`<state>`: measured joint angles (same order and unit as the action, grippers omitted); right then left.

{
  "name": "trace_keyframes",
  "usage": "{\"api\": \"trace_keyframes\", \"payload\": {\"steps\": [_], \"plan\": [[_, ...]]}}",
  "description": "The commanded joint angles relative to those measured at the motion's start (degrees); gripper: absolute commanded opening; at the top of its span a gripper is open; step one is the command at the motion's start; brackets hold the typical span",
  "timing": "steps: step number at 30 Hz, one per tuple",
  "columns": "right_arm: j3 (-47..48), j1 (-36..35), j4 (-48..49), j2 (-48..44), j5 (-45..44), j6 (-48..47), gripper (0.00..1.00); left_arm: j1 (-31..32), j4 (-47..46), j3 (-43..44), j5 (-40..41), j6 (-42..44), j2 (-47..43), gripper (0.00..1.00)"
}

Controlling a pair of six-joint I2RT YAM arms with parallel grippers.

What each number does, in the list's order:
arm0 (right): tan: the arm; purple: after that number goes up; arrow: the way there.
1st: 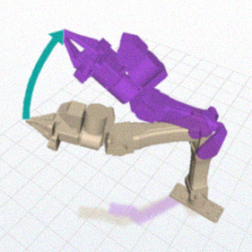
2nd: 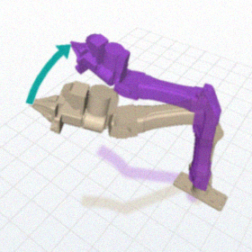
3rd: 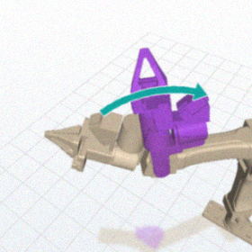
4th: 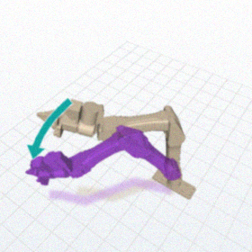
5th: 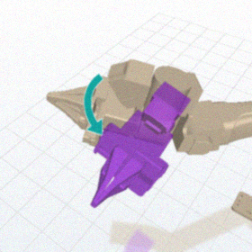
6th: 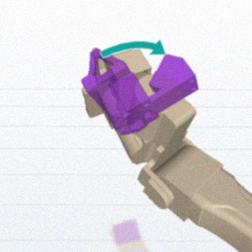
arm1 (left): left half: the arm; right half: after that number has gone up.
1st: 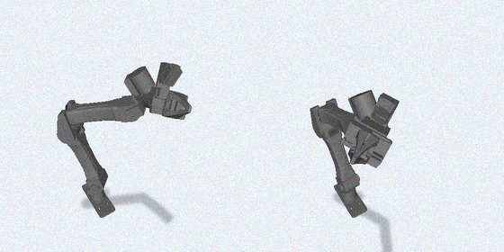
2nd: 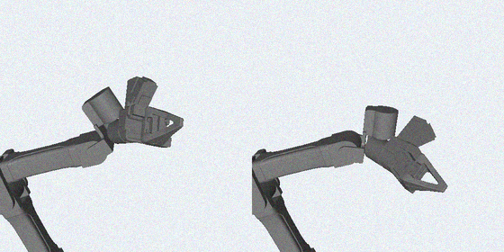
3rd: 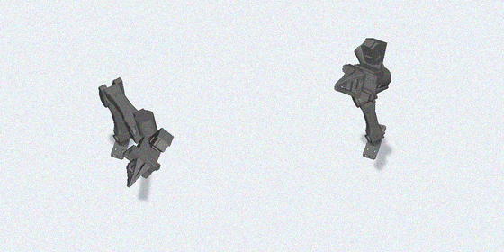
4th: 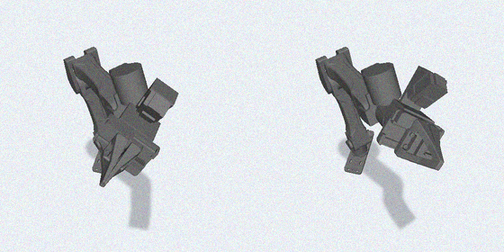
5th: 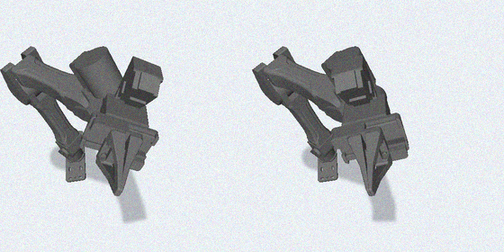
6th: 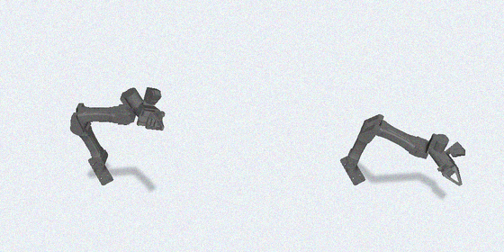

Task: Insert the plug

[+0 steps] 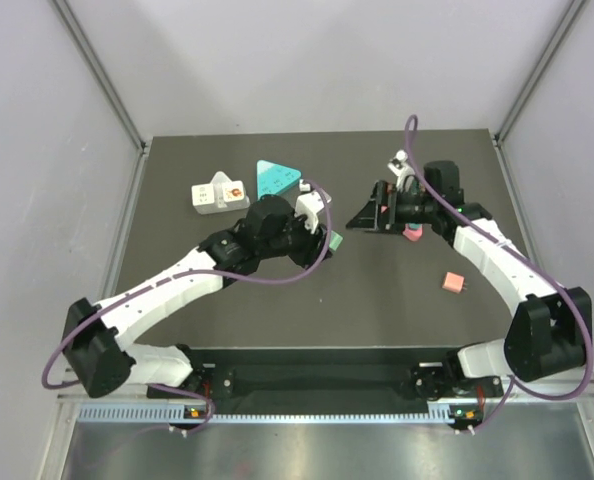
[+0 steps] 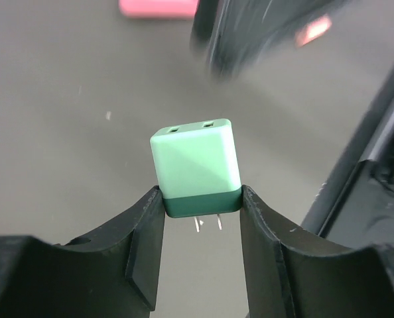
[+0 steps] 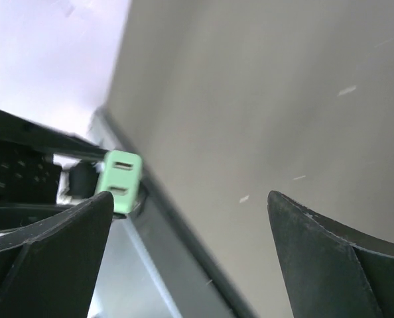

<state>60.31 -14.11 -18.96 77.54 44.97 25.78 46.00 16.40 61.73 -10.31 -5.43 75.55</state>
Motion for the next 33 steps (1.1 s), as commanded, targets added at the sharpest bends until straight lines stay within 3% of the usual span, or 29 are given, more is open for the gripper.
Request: {"api": "trace_keyframes", "payload": {"steps": [1, 9, 13, 19, 27, 33], "plan": [[-1.43, -4.51, 7.01, 0.33, 11.10, 4.72, 0.95, 0.84, -4.98, -1.36, -3.67, 3.15, -2.15, 0.00], [-1.34, -8.65, 6.66, 0.33, 13.65, 5.07, 0.88, 3.22, -3.05, 0.66, -4.19, 4.90, -2.34, 0.00], [-1.08, -8.74, 6.14, 0.77, 14.79, 4.72, 0.77, 3.75, -1.64, 1.28, -3.76, 6.92, -1.46, 0.00], [4.01, -8.48, -4.58, 2.09, 9.26, -2.39, 0.76, 4.01, -0.24, 1.63, -2.88, 8.24, -0.75, 0.00], [5.34, -10.67, -10.74, 4.72, 6.89, -7.50, 0.51, 4.19, 1.08, 1.81, -2.44, 9.38, 0.38, 0.00], [6.13, -12.61, -11.62, 7.01, 6.62, -8.55, 0.49, 4.36, 3.36, 2.86, -2.36, 10.18, 2.32, 0.00]]}}
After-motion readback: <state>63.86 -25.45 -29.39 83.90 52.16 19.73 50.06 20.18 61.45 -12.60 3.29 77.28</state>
